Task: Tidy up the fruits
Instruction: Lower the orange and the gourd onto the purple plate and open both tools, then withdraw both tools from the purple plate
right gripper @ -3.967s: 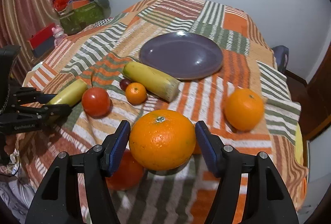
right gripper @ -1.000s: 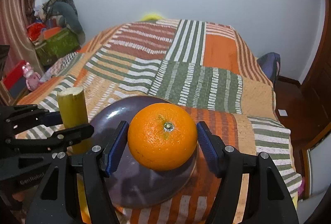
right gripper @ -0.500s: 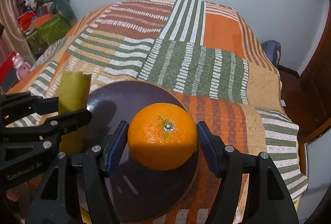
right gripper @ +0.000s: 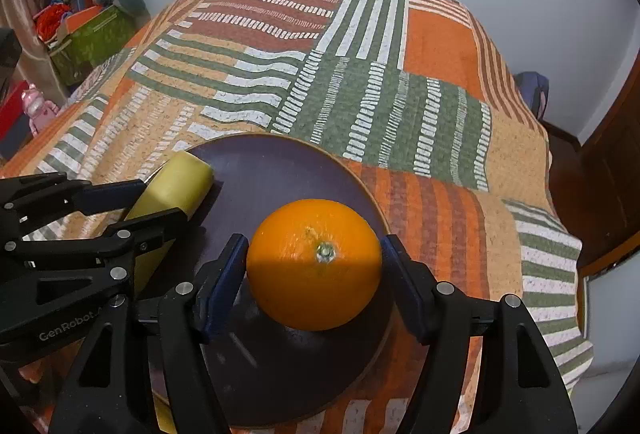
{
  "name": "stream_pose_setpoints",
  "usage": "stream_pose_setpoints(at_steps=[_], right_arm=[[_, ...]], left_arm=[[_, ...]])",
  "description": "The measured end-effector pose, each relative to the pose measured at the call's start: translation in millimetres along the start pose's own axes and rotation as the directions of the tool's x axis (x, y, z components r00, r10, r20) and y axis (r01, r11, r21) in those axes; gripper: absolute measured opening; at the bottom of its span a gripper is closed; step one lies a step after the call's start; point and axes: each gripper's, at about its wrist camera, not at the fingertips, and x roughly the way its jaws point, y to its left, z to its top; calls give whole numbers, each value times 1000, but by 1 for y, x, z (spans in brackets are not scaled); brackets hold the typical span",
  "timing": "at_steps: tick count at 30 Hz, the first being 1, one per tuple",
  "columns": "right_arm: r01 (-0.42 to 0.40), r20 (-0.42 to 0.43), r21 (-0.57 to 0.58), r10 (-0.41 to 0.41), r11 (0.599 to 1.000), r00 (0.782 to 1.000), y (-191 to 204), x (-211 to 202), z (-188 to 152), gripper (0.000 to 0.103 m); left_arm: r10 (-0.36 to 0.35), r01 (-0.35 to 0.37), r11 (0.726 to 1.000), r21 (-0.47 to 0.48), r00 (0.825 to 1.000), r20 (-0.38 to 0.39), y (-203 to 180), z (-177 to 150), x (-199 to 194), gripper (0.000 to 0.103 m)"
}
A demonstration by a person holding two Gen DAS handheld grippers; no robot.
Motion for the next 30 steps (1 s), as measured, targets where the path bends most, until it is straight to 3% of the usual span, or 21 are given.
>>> stream_pose_setpoints(at_steps=[5,20,30], right_arm=[[5,56,6,-5,1000,998,0,-18,-2,77],[-50,170,-5,50,999,984,5,-93,-33,77],[-69,165,-46,75,997,983,21,-115,-66,77]], left_arm=[[-3,3,1000,-13,1000,31,5,-2,-19,62],[-8,8,1000,-6,996,84,6,-45,-99,62],[0,0,1000,7,999,45,8,-103,-124,62]])
